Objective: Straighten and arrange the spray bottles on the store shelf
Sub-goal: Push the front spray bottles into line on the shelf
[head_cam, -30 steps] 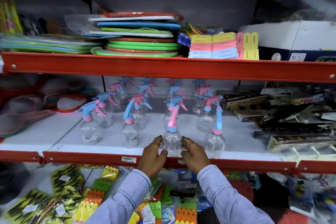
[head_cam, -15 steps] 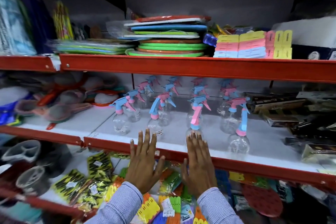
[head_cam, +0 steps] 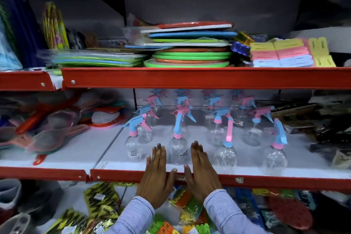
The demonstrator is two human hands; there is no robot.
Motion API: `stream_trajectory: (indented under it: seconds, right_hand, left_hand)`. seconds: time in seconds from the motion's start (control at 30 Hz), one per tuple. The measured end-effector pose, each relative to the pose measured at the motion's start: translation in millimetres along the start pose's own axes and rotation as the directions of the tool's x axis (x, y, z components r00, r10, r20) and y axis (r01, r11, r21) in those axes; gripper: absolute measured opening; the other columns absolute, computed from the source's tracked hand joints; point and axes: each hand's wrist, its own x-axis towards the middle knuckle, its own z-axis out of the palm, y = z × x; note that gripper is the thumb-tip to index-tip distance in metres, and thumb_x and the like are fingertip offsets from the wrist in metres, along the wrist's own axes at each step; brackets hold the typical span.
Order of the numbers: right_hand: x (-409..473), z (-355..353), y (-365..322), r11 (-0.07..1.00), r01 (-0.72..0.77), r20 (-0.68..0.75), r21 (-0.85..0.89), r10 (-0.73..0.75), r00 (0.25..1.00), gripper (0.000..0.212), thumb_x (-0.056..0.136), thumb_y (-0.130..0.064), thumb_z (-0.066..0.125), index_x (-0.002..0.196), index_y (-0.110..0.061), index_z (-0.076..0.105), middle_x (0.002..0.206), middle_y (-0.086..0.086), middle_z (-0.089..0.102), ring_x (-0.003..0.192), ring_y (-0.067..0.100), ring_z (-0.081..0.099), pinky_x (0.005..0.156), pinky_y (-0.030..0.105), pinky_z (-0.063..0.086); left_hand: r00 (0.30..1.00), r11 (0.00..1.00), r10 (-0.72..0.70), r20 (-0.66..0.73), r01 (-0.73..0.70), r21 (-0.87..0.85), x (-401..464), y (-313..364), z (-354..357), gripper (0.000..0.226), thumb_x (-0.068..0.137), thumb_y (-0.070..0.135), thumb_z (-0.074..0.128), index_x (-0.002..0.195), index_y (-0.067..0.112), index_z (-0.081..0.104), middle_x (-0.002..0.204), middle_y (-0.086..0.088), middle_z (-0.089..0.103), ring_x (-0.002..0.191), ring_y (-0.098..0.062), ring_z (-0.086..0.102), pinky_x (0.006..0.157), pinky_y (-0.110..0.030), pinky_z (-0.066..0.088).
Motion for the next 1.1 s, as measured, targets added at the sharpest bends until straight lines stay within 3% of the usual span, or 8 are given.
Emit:
stream_trajectory:
  seconds: [0.1, 0.23, 0.4, 0.57, 0.67, 0.8, 0.93, 1.1]
  right_hand:
    - [14.9, 2.3, -5.3, 0.976, -0.149, 0.065, 0.158, 0.140, 0.988, 0.066, 0.096, -0.028, 0.035, 0.150, -0.017, -0.002, 0.159, 0.008, 0.015, 0.144, 0.023, 0.023, 0.114, 0.031, 0.026]
    - [34.2, -2.4, -8.8, 0.938, -0.256, 0.113, 0.233, 0.235, 0.965, 0.062, 0.095, -0.014, 0.038, 0.150, -0.012, 0.008, 0.137, 0.019, 0.052, 0.114, 0.027, 0.057, 0.095, 0.032, 0.046]
    - [37.9, -0.4, -11.8, 0.934, -0.257, 0.153, 0.250, 0.224, 0.963, 0.057, 0.094, -0.008, 0.038, 0.148, -0.009, 0.020, 0.143, 0.015, 0.048, 0.127, 0.023, 0.049, 0.098, 0.015, 0.033]
    - [33.1, -2.2, -8.3, 0.936, -0.241, 0.123, 0.257, 0.216, 0.969, 0.052, 0.094, -0.008, 0.040, 0.145, -0.010, 0.029, 0.142, 0.011, 0.049, 0.128, 0.020, 0.049, 0.097, 0.011, 0.030]
    - [25.5, -1.9, -9.0, 0.946, -0.213, 0.101, 0.244, 0.194, 0.976, 0.052, 0.093, -0.008, 0.042, 0.143, -0.010, 0.031, 0.140, 0.012, 0.052, 0.126, 0.022, 0.051, 0.099, 0.015, 0.034]
    - [15.8, -5.0, -6.1, 0.953, -0.189, 0.126, 0.238, 0.163, 0.979, 0.054, 0.092, -0.009, 0.042, 0.144, -0.011, 0.029, 0.141, 0.012, 0.051, 0.127, 0.022, 0.050, 0.108, 0.028, 0.039]
    - [9.2, -10.2, -6.3, 0.955, -0.194, 0.152, 0.224, 0.162, 0.975, 0.056, 0.093, -0.013, 0.042, 0.146, -0.013, 0.025, 0.143, 0.013, 0.048, 0.128, 0.025, 0.049, 0.108, 0.034, 0.041]
    - [-8.7, -10.9, -6.7, 0.976, -0.147, 0.080, 0.158, 0.136, 0.988, 0.067, 0.093, -0.022, 0.042, 0.149, -0.018, 0.007, 0.150, 0.013, 0.038, 0.129, 0.027, 0.047, 0.105, 0.035, 0.043]
  left_hand:
    - [0.998, 0.975, -0.030, 0.055, 0.041, -0.220, 16.1, -9.1, -1.8, 0.069, 0.098, 0.041, 0.033, 0.150, 0.016, -0.004, 0.162, -0.004, -0.001, 0.150, -0.017, 0.004, 0.122, -0.030, 0.009]
    - [0.992, 0.924, -0.025, 0.126, 0.071, -0.376, 35.6, -14.1, -3.7, 0.064, 0.098, 0.029, 0.042, 0.150, 0.011, 0.010, 0.160, -0.008, 0.017, 0.147, -0.020, 0.021, 0.120, -0.032, 0.020]
    - [0.984, 0.864, -0.067, 0.164, 0.140, -0.484, 43.2, -9.9, -11.5, 0.055, 0.096, 0.018, 0.045, 0.147, 0.013, 0.025, 0.153, -0.002, 0.035, 0.140, -0.018, 0.035, 0.110, -0.018, 0.022]
    - [0.985, 0.860, -0.073, 0.156, 0.141, -0.491, 36.4, -10.1, -16.0, 0.053, 0.095, 0.021, 0.047, 0.145, 0.013, 0.033, 0.149, -0.005, 0.044, 0.135, -0.019, 0.043, 0.114, -0.030, 0.032]
    - [0.990, 0.860, -0.069, 0.121, 0.120, -0.497, 28.1, -8.2, -17.4, 0.051, 0.094, 0.022, 0.048, 0.143, 0.014, 0.036, 0.148, -0.003, 0.046, 0.134, -0.017, 0.045, 0.114, -0.033, 0.034]
    - [0.997, 0.867, -0.058, 0.059, 0.080, -0.492, 17.5, 1.5, -21.9, 0.044, 0.096, 0.017, 0.047, 0.139, 0.015, 0.041, 0.136, 0.004, 0.051, 0.121, -0.003, 0.043, 0.102, -0.013, 0.027]
    - [0.999, 0.873, -0.039, 0.019, 0.043, -0.486, 10.6, 8.7, -27.0, 0.042, 0.096, 0.015, 0.047, 0.138, 0.013, 0.043, 0.136, -0.001, 0.054, 0.116, -0.001, 0.044, 0.093, -0.006, 0.026]
    - [0.998, 0.935, -0.060, -0.004, 0.054, -0.350, -5.0, 1.3, -22.6, 0.055, 0.096, 0.035, 0.043, 0.146, 0.016, 0.030, 0.153, -0.007, 0.038, 0.141, -0.021, 0.036, 0.116, -0.031, 0.028]
